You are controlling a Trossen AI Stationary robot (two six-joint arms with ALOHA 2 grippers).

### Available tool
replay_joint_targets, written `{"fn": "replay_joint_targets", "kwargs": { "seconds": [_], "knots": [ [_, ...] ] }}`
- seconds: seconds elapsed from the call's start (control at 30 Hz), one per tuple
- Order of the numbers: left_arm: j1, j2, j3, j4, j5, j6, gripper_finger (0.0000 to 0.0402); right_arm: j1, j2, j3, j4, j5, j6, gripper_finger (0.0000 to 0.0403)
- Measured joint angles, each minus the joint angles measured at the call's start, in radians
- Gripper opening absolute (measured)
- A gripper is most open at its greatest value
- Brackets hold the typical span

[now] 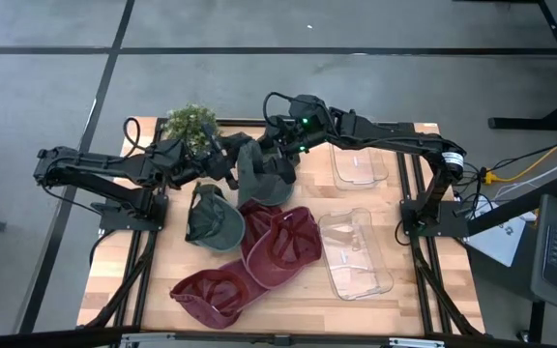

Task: Pick & Place hat
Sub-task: Put the right gray cap into the top transparent bin

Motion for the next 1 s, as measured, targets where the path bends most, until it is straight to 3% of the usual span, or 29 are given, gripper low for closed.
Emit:
{"fn": "replay_joint_targets", "kwargs": {
  "seconds": [0.27, 0.37, 0.5, 1.0],
  "knots": [
    [-0.010, -0.021, 0.000, -0.008, -0.008, -0.095, 0.0031, -0.009, -0.003, 0.000, -0.003, -0.001, -0.011, 0.0093],
    [-0.016, -0.022, 0.000, -0.027, -0.074, -0.151, 0.0033, -0.014, -0.004, 0.000, -0.004, 0.000, -0.033, 0.0021],
    [-0.034, -0.028, 0.000, -0.048, -0.159, -0.225, 0.0048, -0.026, -0.008, 0.000, -0.007, 0.000, -0.035, 0.0015],
    [-0.042, -0.125, 0.001, -0.179, -0.112, -0.582, 0.0171, -0.093, -0.036, 0.000, -0.150, 0.025, -0.116, 0.0007]
  ]
}}
